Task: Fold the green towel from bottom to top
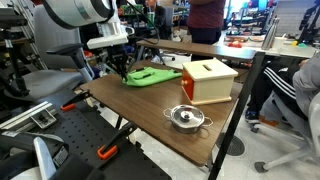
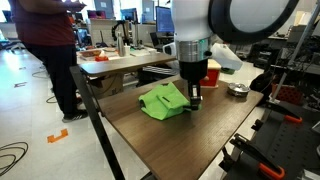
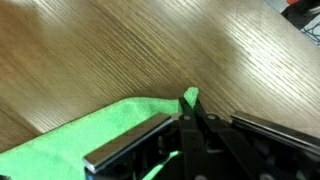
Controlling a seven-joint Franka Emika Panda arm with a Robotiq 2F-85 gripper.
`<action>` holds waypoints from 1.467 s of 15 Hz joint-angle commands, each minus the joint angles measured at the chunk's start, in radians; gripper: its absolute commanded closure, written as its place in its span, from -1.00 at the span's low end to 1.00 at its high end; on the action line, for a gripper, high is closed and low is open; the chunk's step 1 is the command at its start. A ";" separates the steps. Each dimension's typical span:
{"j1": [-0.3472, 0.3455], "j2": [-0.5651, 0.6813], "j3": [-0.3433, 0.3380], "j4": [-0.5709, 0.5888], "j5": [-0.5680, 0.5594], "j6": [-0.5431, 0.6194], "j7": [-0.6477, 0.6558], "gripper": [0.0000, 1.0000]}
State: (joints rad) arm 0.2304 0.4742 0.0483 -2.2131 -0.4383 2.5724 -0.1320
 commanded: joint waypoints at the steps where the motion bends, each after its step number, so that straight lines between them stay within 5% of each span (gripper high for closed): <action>1: -0.015 -0.082 0.033 0.007 0.055 -0.090 -0.012 0.98; 9: -0.065 -0.116 0.034 0.130 0.142 -0.165 -0.025 0.98; 22: -0.126 0.211 -0.006 0.592 0.130 -0.431 -0.071 0.98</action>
State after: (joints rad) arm 0.1027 0.5835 0.0527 -1.7668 -0.3214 2.2184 -0.1750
